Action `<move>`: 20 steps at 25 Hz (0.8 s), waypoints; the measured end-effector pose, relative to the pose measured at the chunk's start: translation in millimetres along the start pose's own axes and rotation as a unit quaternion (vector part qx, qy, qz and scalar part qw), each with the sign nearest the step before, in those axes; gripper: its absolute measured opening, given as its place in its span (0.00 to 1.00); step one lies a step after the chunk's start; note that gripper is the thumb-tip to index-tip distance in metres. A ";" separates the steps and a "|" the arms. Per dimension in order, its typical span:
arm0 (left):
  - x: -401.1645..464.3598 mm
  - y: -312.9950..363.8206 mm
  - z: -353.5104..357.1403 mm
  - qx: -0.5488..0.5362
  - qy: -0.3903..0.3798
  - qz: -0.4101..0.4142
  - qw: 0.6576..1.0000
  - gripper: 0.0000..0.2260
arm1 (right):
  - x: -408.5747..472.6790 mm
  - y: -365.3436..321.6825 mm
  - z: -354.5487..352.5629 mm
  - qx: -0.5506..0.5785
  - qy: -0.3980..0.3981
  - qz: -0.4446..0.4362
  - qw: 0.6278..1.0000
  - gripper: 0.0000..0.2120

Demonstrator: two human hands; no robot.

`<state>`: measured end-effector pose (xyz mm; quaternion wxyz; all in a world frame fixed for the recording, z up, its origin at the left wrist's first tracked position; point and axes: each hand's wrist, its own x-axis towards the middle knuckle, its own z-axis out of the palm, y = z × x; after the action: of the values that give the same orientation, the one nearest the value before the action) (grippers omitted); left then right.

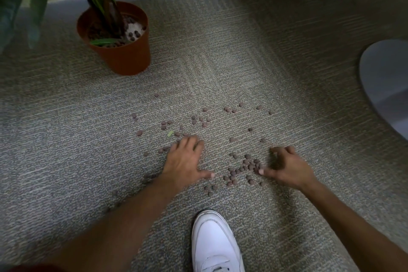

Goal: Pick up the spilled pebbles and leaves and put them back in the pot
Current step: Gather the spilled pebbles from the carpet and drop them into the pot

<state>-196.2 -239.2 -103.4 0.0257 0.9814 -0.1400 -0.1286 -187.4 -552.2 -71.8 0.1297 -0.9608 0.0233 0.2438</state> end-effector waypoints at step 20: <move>0.2 45.4 -17.5 -0.187 -0.029 -0.077 0.979 0.15 | 17.7 -111.3 45.1 0.050 -0.009 -0.234 0.971 0.23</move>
<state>-203.7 -282.6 -82.7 0.1950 0.9629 -0.0382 -0.1828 -180.6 -432.6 -91.9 0.2314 -0.9297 -0.1912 0.2135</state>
